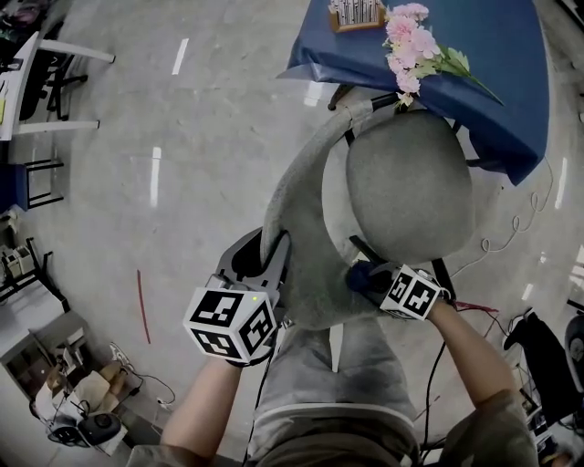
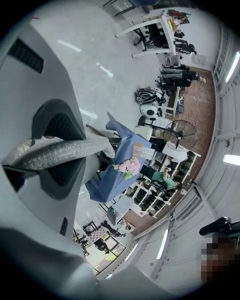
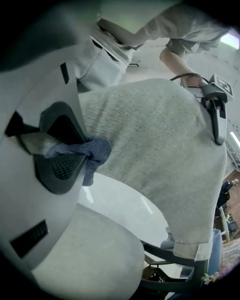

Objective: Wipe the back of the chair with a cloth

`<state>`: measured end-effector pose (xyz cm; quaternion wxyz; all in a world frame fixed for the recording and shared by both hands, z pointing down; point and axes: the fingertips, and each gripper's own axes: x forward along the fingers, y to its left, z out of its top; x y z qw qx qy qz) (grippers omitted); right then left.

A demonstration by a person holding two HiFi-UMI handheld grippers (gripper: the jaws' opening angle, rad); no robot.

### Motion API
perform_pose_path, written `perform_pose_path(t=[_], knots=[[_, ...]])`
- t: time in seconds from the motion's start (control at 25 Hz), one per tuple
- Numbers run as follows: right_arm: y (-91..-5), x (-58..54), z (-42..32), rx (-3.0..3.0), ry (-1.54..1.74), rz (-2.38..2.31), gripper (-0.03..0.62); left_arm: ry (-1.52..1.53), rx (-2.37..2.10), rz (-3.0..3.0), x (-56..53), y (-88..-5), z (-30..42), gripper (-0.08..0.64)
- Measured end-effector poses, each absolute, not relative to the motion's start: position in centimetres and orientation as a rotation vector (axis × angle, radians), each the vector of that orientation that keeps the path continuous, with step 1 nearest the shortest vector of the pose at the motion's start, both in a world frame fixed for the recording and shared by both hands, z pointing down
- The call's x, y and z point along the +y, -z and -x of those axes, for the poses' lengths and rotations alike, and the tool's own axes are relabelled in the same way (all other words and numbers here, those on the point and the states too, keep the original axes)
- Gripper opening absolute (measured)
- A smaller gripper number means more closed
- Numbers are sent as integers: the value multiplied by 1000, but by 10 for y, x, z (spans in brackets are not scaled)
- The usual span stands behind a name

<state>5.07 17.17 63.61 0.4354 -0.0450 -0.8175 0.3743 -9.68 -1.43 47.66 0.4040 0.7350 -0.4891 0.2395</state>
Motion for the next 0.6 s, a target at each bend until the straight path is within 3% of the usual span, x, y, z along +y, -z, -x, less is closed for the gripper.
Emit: perform_pose_path(t=[0.32, 0.6], knots=[[-623, 52, 41, -2223, -715, -27, 69, -604, -1224, -1865, -13, -475, 98, 123], [-604, -63, 49, -2356, -666, -319, 66, -593, -1228, -1862, -14, -475, 98, 123]])
